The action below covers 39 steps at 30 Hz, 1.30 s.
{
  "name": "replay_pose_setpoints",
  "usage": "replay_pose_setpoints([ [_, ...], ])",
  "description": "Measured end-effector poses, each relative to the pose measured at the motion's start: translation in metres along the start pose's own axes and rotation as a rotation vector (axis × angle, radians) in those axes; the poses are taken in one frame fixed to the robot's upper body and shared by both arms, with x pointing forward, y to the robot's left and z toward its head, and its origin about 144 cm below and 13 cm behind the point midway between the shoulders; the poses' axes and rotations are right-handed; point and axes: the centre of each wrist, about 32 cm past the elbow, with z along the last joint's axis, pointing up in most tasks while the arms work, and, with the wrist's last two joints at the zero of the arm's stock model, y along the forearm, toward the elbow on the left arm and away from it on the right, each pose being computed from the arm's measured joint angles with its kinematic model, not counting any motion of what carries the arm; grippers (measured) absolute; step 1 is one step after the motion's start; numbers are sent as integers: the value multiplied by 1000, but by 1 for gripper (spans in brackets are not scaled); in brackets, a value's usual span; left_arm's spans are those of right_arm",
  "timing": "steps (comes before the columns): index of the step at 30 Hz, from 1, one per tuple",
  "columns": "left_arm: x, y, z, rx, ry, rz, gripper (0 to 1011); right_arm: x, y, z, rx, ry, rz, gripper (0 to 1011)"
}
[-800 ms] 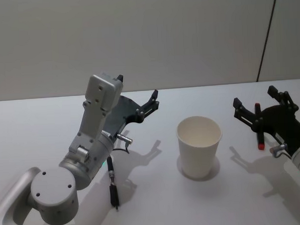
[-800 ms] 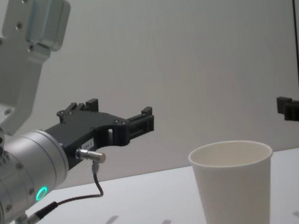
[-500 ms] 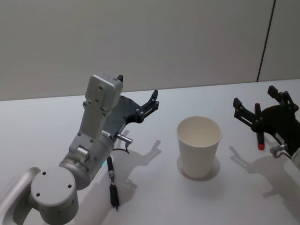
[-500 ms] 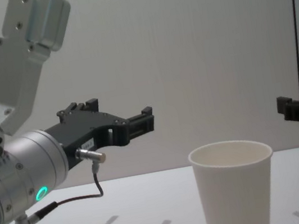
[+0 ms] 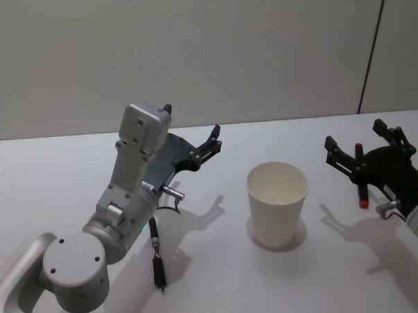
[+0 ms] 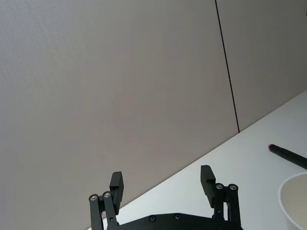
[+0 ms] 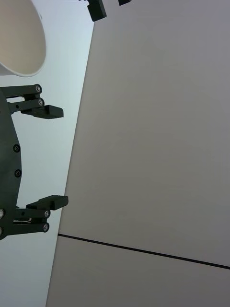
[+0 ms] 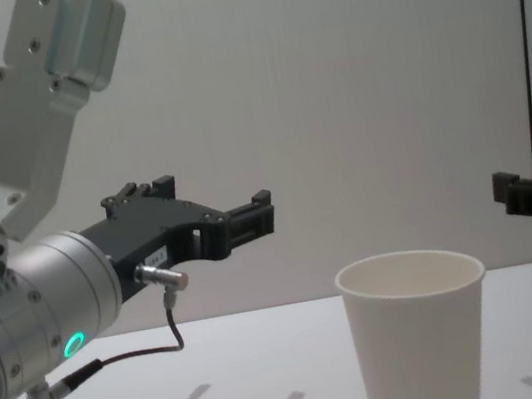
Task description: Place the pen into the pen holder.
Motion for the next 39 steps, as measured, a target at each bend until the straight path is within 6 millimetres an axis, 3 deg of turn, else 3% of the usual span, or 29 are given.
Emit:
replay_pose_setpoints([
  [21, 0, 0, 0, 0, 0, 0, 1001, 2, 2, 3, -7, 0, -3, 1001],
  [39, 0, 0, 0, 0, 0, 0, 1001, 36, 22, 31, -114, -10, -52, 1001],
])
